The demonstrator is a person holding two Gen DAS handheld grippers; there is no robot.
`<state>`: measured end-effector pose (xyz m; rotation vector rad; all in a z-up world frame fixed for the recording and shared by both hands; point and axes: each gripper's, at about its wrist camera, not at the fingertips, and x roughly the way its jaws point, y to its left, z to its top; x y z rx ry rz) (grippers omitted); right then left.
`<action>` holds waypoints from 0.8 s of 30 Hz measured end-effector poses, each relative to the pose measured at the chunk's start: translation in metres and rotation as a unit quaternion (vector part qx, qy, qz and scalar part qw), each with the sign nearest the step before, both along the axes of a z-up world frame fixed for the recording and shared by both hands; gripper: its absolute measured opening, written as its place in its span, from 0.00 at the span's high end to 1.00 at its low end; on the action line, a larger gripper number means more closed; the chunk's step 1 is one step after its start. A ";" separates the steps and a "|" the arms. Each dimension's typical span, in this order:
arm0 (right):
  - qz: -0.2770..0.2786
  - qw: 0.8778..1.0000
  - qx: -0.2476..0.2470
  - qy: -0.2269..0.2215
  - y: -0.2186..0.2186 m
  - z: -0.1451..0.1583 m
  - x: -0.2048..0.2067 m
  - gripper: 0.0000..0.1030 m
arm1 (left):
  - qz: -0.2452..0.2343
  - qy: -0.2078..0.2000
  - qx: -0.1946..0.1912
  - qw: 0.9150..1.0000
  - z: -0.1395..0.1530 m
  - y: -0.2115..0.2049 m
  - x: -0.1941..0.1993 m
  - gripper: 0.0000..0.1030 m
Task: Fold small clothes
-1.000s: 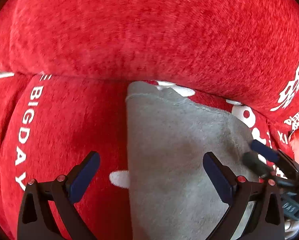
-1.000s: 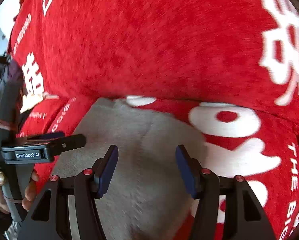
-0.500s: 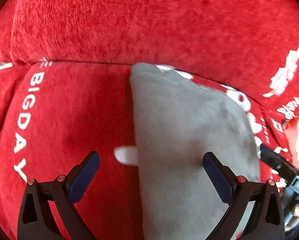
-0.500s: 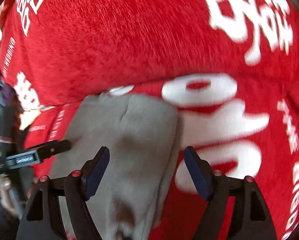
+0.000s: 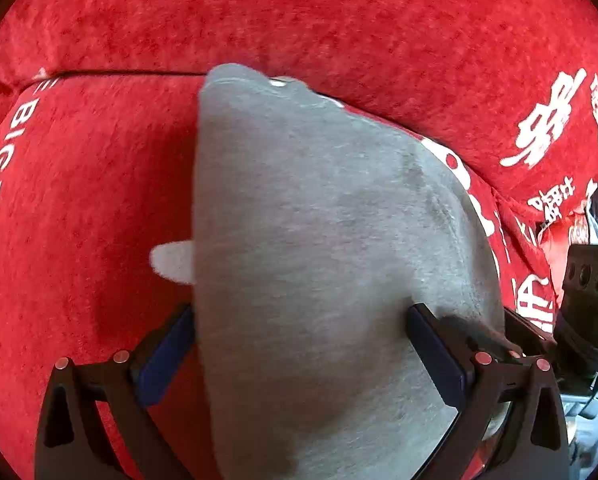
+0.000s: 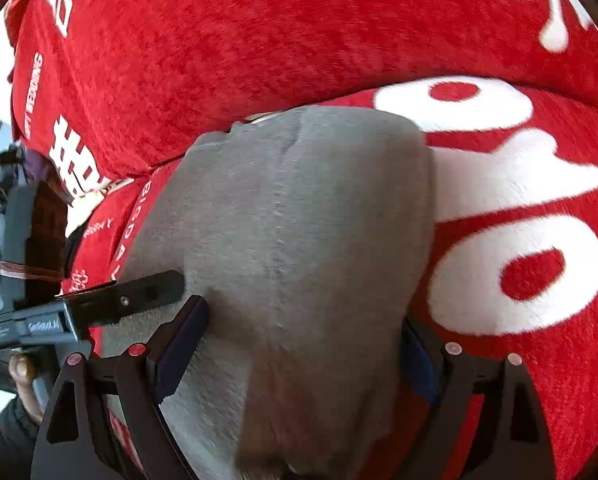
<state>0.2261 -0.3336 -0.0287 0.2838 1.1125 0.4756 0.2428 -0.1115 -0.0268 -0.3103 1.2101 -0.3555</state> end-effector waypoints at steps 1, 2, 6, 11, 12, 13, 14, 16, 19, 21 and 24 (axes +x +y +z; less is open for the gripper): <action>-0.001 1.000 -0.003 -0.003 0.004 0.000 0.000 0.14 | -0.005 -0.006 -0.003 1.000 0.002 -0.001 0.000 0.11; -0.003 1.000 -0.008 -0.004 0.006 0.000 0.001 0.14 | -0.004 -0.010 0.001 1.000 0.004 -0.003 0.000 0.14; -0.012 1.000 0.000 -0.014 -0.001 0.004 -0.003 0.42 | -0.015 -0.035 0.015 0.999 0.014 -0.003 -0.007 0.35; -0.018 0.999 0.002 -0.032 -0.003 0.025 -0.016 0.64 | -0.017 -0.050 0.015 0.998 0.032 0.007 -0.018 0.54; -0.017 0.999 -0.003 -0.038 0.000 0.029 -0.020 0.65 | -0.018 -0.051 0.016 0.998 0.034 0.008 -0.021 0.55; -0.014 0.999 -0.008 -0.045 0.003 0.034 -0.025 0.66 | -0.018 -0.052 0.018 0.998 0.037 0.009 -0.025 0.55; -0.012 0.999 -0.012 -0.052 0.007 0.040 -0.029 0.66 | -0.018 -0.052 0.019 0.998 0.038 0.011 -0.029 0.56; -0.008 0.998 -0.014 -0.059 0.015 0.049 -0.039 0.67 | -0.018 -0.050 0.019 0.998 0.041 0.015 -0.035 0.56; -0.006 0.998 -0.018 -0.065 0.022 0.059 -0.055 0.67 | -0.014 -0.052 0.008 0.999 0.048 0.027 -0.051 0.56; -0.007 0.997 -0.013 -0.070 0.025 0.066 -0.069 0.67 | -0.012 -0.058 0.002 0.998 0.055 0.032 -0.065 0.56; -0.005 0.997 -0.012 -0.081 0.031 0.074 -0.090 0.67 | -0.015 -0.069 0.004 0.998 0.065 0.039 -0.086 0.56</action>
